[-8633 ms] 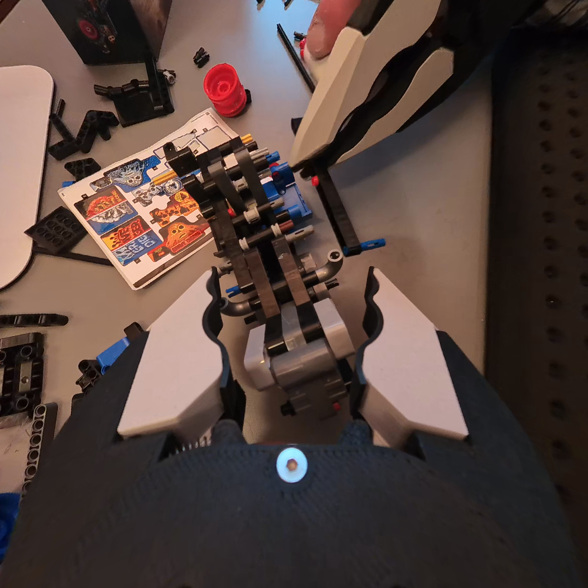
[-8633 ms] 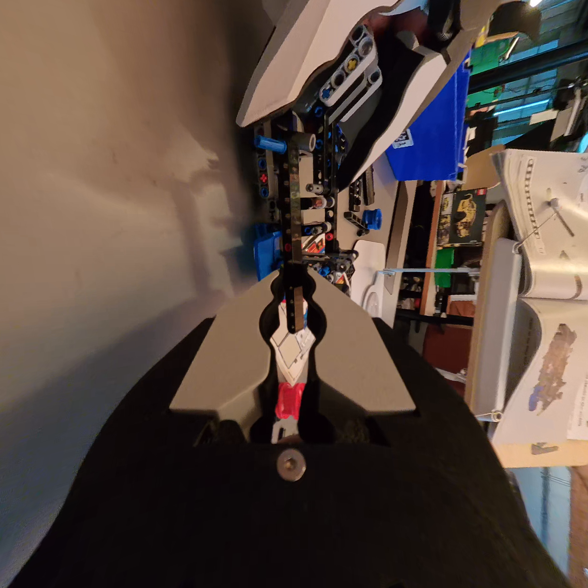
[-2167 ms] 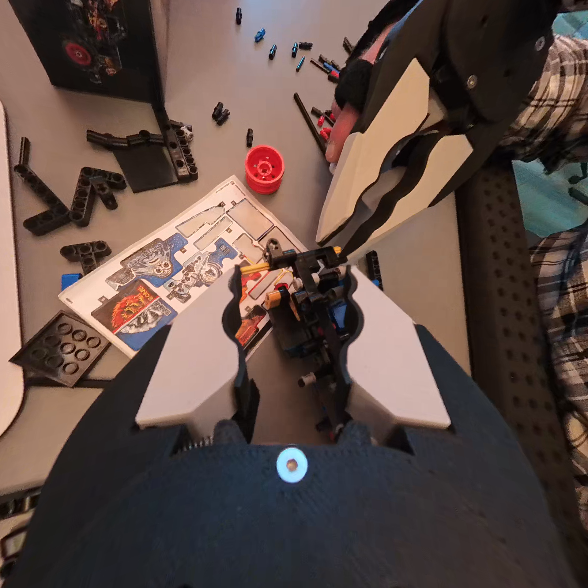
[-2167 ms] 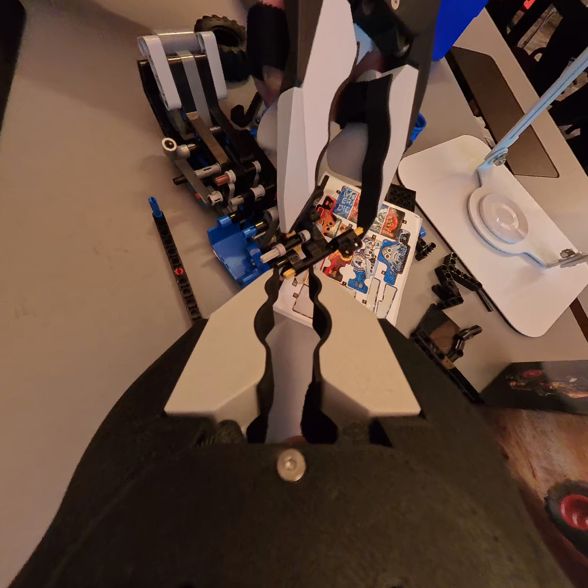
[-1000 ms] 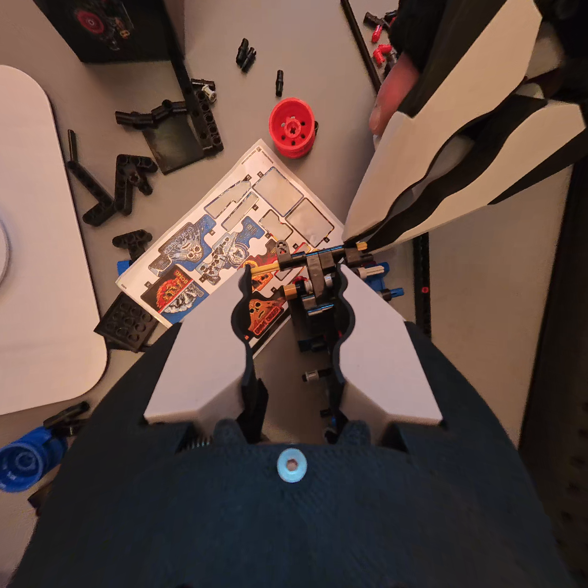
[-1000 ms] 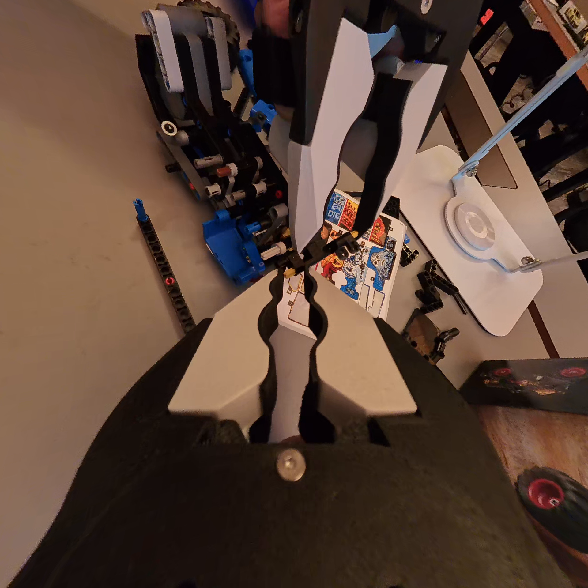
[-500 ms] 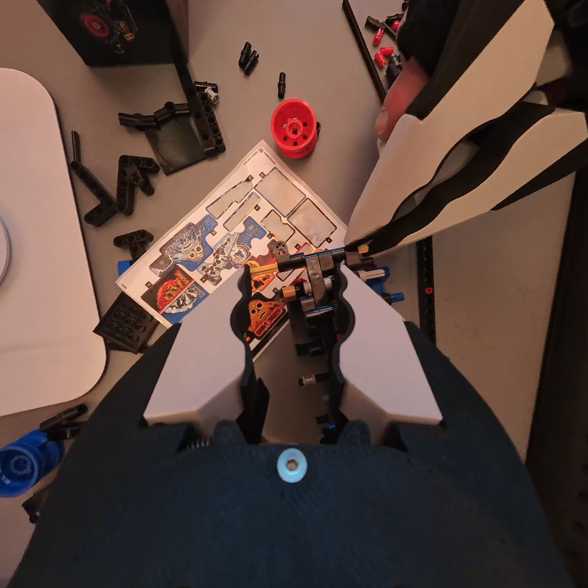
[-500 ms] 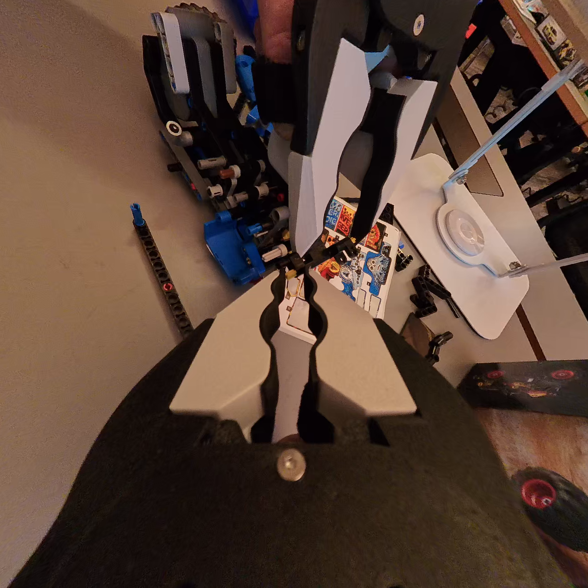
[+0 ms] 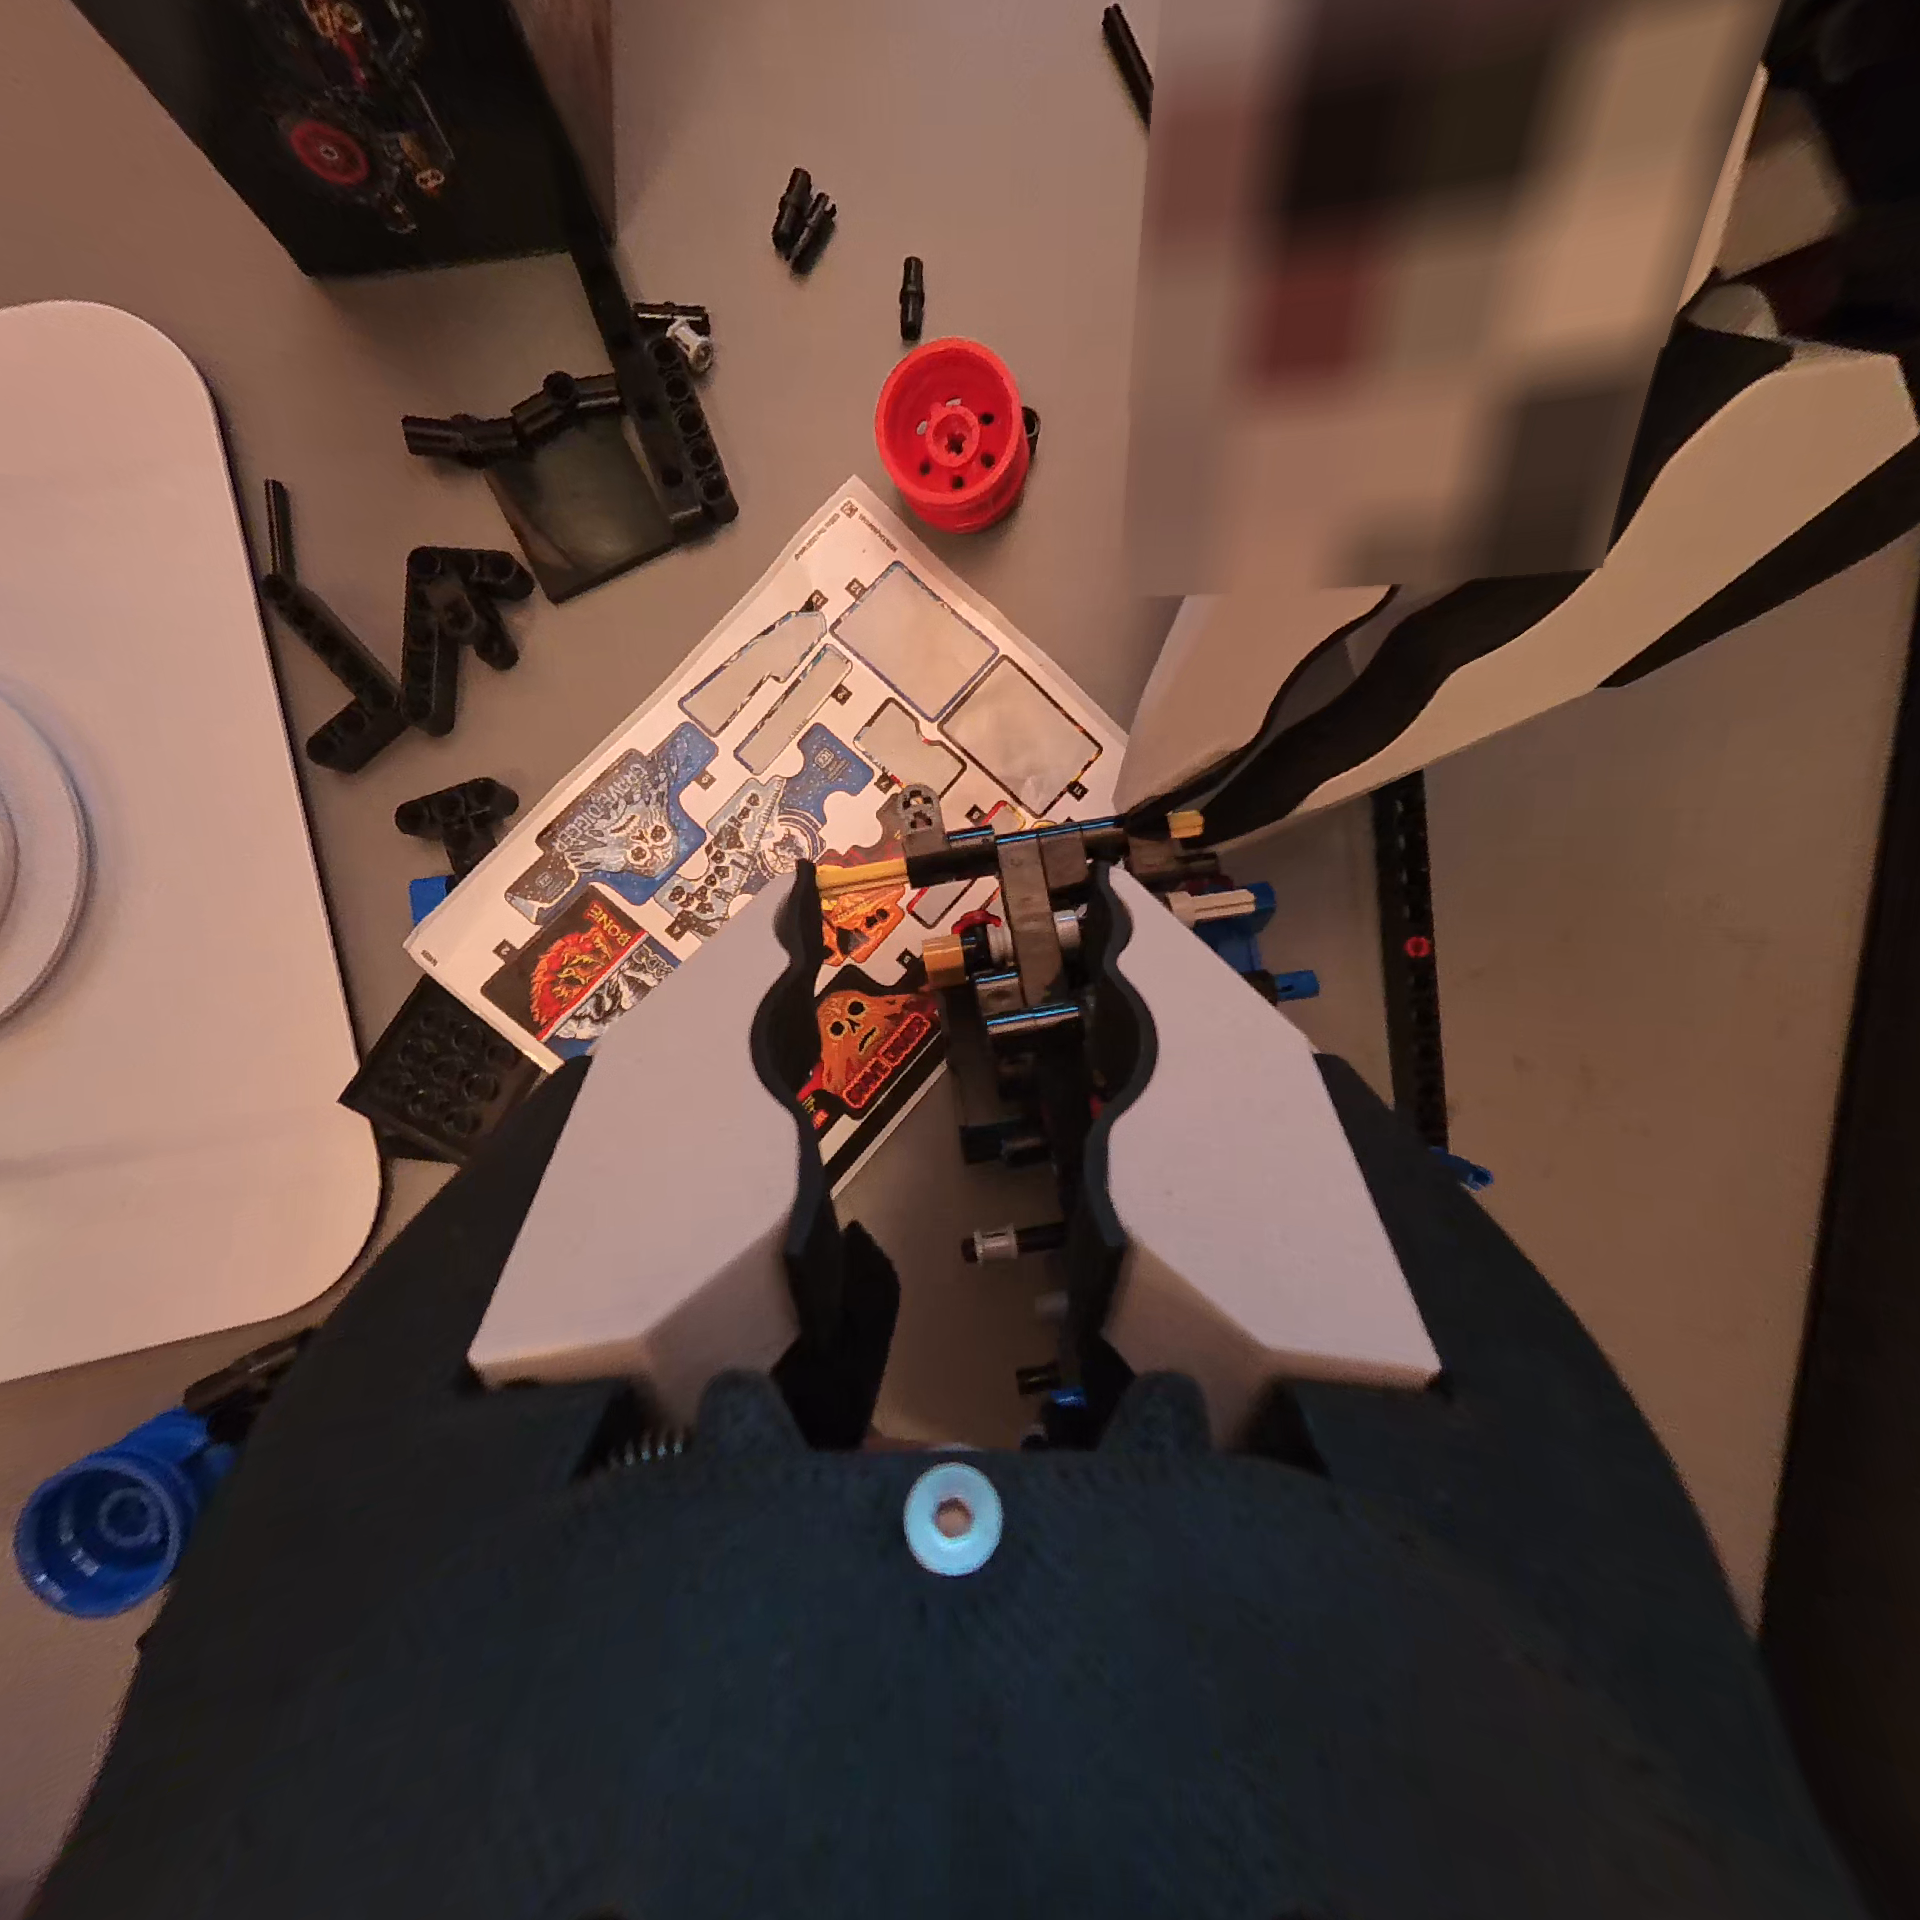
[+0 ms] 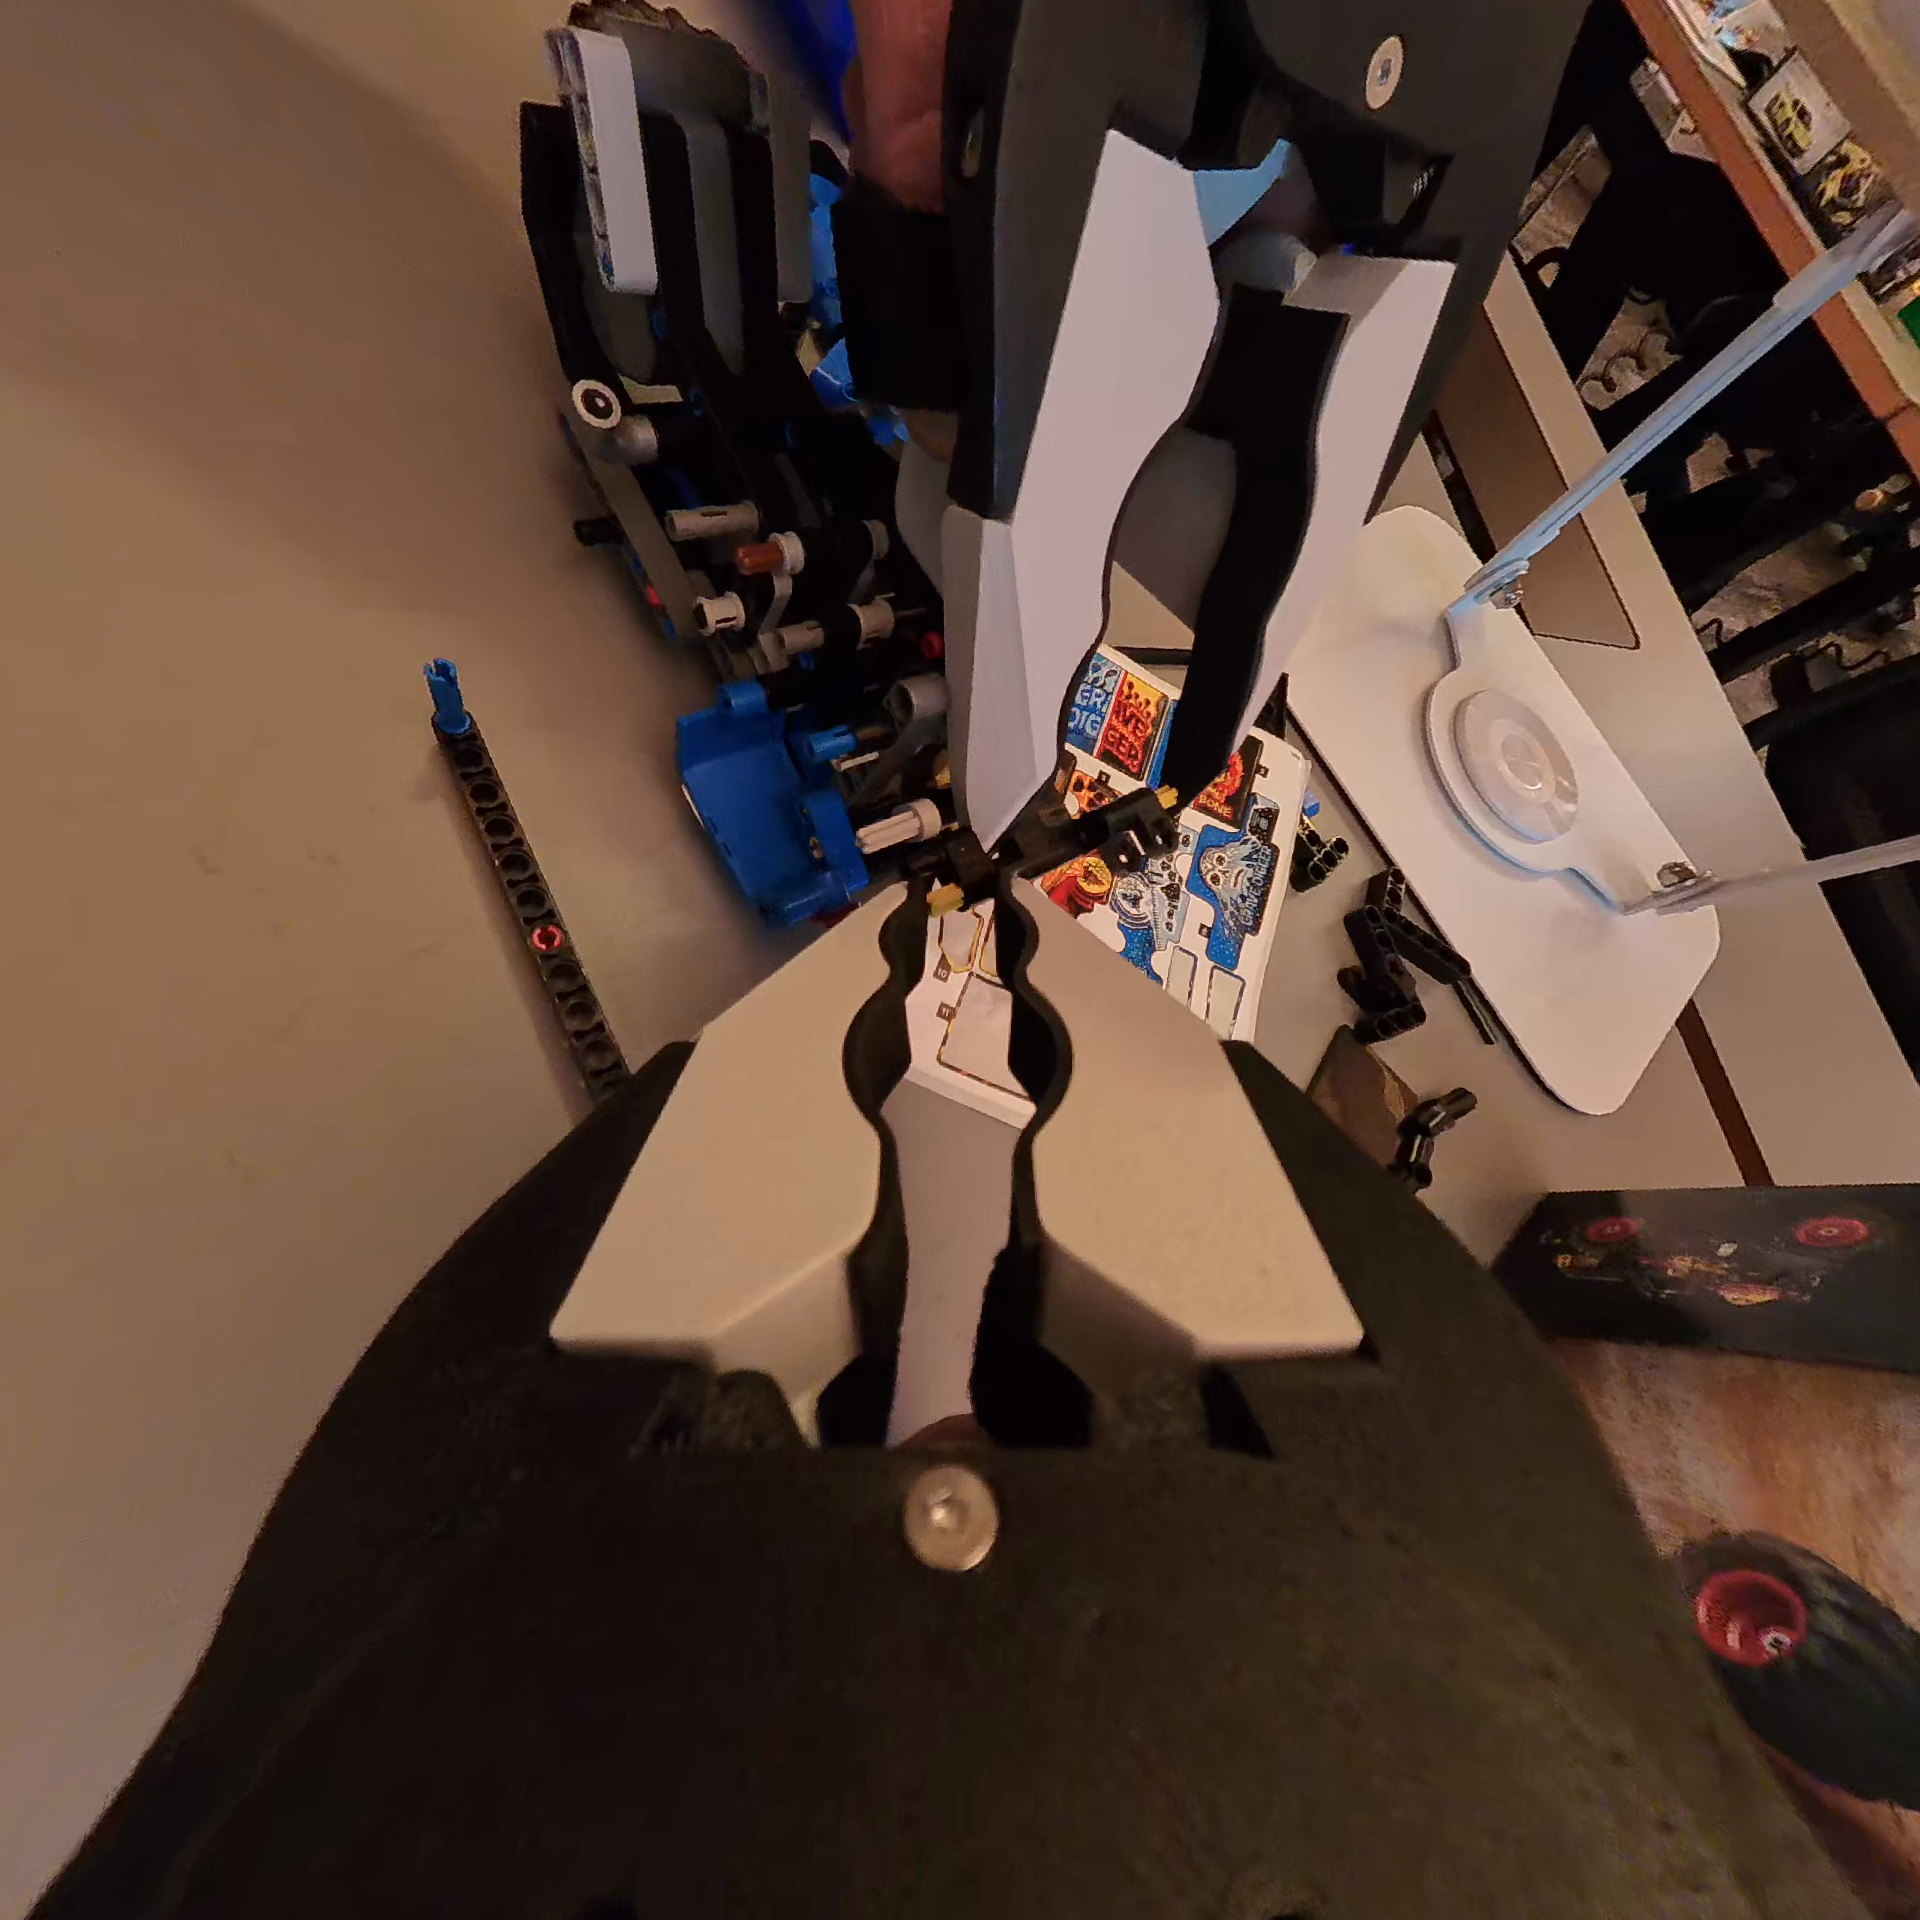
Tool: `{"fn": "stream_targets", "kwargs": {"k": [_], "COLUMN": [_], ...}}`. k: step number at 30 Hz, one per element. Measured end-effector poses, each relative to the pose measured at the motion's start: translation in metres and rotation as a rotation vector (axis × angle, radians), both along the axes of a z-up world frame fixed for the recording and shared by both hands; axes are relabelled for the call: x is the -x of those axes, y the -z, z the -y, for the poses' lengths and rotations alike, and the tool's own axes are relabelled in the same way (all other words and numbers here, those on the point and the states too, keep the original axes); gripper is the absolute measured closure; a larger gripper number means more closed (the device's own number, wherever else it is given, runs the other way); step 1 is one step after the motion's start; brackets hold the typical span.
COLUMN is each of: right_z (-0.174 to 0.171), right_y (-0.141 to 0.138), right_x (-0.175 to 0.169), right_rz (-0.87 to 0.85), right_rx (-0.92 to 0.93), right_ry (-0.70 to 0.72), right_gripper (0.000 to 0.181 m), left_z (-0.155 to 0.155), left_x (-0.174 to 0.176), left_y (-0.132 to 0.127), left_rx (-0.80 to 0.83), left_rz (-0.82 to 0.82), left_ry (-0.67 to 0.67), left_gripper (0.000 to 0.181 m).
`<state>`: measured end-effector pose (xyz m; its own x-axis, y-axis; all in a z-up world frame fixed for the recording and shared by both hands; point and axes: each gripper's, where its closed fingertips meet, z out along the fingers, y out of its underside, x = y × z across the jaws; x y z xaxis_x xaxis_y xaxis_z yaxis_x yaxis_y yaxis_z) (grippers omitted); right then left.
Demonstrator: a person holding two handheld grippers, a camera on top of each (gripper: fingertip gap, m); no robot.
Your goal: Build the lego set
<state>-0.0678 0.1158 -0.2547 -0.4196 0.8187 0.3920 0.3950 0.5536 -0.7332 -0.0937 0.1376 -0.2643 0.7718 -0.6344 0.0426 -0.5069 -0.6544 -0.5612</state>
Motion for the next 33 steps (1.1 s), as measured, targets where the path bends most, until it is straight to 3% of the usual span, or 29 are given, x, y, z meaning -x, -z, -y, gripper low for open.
{"fn": "stream_targets", "kwargs": {"k": [21,25,28,33], "right_z": [0.007,0.013,-0.003,-0.008], "right_y": [-0.001,-0.012,-0.025,-0.011], "right_x": [-0.002,-0.014,-0.019,-0.006], "right_rz": [0.004,0.051,0.035,0.081], "right_rx": [0.018,0.200,0.314,0.347], "right_ry": [-0.063,-0.171,-0.155,-0.132], "right_gripper": [0.168,0.159,0.159,0.139], "left_z": [0.001,0.011,0.019,0.015], "left_x": [-0.003,-0.013,-0.026,-0.026], "left_y": [0.000,-0.003,-0.001,-0.002], "left_rx": [-0.010,-0.003,-0.007,-0.032], "left_rz": [0.005,0.047,0.023,-0.015], "left_ry": [0.089,0.188,0.283,0.248], "left_gripper": [0.133,0.132,0.132,0.122]}}
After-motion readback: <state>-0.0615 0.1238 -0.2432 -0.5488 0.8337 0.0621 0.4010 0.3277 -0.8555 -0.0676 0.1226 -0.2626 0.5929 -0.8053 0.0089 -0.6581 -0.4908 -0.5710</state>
